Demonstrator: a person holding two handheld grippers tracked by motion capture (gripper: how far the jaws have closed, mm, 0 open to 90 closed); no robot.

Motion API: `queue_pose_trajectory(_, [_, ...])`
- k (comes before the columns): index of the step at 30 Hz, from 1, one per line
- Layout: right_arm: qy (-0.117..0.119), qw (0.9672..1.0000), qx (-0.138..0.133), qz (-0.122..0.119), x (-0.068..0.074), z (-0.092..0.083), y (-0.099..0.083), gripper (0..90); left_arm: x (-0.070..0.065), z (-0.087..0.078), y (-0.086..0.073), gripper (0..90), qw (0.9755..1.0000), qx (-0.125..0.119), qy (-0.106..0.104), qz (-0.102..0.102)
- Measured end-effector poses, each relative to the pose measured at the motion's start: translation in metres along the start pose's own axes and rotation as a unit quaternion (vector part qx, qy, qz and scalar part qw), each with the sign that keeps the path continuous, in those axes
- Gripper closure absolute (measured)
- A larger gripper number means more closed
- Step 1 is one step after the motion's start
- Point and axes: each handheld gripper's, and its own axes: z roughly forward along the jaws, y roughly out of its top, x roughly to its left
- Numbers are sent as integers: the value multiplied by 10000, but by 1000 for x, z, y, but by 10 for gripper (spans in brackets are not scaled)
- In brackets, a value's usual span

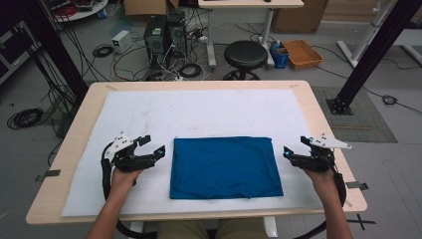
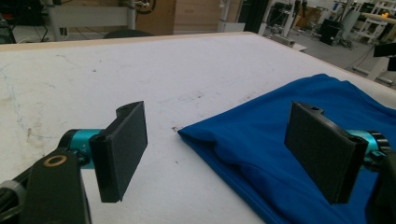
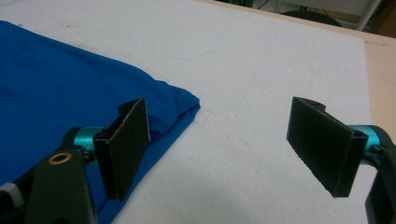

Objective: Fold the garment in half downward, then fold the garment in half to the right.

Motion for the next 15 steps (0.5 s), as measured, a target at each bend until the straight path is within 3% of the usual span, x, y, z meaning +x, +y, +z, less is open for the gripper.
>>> queue_pose_trajectory(15, [29, 9999, 57, 89, -1, 0, -3, 209, -2, 5, 0, 213, 9999, 104, 58, 23])
